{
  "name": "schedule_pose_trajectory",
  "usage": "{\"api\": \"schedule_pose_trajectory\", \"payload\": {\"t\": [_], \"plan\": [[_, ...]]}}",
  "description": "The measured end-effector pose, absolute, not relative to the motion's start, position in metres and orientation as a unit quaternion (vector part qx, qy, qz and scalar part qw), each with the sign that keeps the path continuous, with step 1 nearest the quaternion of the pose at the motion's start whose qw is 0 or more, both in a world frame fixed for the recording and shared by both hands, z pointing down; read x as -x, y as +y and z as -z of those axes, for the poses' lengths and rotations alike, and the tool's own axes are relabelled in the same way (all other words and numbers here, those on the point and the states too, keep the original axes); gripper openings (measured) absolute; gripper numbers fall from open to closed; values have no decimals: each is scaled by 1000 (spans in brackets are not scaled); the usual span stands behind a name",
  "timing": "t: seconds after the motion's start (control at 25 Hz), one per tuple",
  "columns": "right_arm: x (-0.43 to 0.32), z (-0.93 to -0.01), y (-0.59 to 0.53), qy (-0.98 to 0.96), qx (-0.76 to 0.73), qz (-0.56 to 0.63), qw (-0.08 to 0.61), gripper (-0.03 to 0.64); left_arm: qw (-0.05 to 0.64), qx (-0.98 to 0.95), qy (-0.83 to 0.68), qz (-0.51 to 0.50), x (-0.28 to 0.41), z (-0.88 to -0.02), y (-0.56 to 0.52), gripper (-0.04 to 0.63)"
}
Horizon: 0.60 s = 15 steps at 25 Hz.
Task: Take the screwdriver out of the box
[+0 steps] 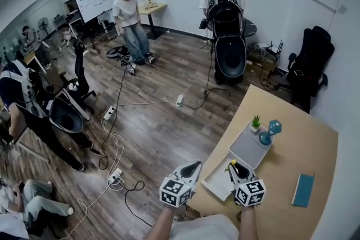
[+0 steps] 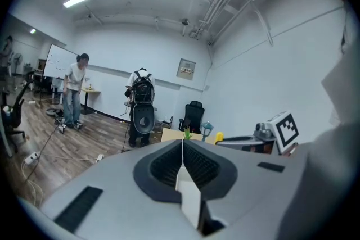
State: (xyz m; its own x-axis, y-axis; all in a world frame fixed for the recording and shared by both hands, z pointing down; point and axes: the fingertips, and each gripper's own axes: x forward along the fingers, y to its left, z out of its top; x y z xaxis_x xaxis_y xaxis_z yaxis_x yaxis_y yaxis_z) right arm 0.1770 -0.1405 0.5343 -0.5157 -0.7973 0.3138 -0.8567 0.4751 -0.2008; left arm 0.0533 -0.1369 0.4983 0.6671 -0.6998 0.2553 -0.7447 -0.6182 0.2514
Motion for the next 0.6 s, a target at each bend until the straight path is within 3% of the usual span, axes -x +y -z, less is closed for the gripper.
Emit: {"api": "schedule_pose_trajectory", "payload": {"t": [0.6], "plan": [[-181, -539, -130, -852, -488, -167, 83, 72, 187, -897, -394, -64, -66, -505, -123, 6]]}}
